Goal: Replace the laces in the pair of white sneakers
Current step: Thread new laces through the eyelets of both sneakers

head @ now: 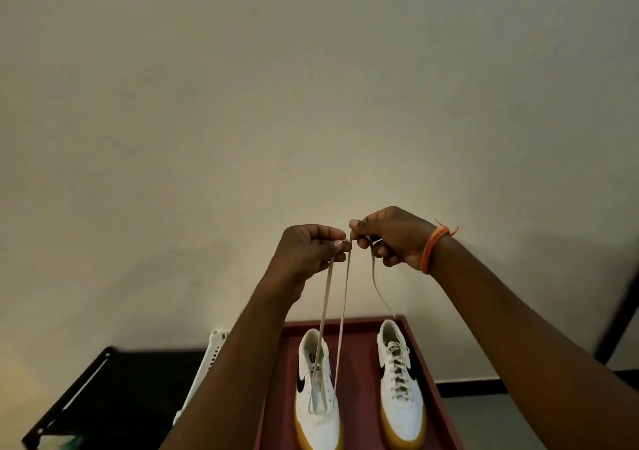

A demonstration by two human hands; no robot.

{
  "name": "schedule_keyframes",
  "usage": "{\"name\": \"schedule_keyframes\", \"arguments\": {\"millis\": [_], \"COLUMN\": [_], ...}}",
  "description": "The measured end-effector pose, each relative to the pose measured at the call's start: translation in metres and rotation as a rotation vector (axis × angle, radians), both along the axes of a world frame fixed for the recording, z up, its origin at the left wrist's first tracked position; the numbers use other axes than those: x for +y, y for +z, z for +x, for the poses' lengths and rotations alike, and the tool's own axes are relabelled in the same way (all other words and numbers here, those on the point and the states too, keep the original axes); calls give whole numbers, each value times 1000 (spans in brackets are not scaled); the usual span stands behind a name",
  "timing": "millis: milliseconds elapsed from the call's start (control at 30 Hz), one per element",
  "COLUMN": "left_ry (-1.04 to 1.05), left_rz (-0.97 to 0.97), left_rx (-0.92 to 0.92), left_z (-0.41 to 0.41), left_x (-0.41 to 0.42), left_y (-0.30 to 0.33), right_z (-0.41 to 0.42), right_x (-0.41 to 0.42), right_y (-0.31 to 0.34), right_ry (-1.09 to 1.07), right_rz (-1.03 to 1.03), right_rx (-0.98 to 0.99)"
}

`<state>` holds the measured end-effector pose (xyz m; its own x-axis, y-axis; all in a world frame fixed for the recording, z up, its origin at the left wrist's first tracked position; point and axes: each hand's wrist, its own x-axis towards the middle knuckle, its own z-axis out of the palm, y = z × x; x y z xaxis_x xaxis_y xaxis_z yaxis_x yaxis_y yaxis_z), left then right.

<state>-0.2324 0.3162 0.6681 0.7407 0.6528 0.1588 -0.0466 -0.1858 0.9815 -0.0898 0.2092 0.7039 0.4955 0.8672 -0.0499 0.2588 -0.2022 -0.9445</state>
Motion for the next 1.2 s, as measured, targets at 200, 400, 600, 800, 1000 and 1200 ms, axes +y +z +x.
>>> {"name": "schedule_keyframes", "arguments": {"millis": [200,400,600,800,1000,1200], "left_ry": [39,197,311,348,363,304], "left_rz": [70,246,344,300,288,150], "left_rx": [-145,-281,-347,-435,-417,-461], "left_z": [0,3,6,13,20,25], "left_x": [-12,-18,-19,-14,-3,0], "left_y": [23,38,38,37,47,45], "right_z": [-10,-16,-19,-20,-11,-7], "right_x": [-6,-10,-13,-8,-4,-1], "right_y": [40,60,65,63,76,78], "right_ry": [15,27,-30,-26,-45,-70], "right_rz": [80,112,120,116,174,325], "right_rx": [-33,-100,-363,-356,-325,-149]}}
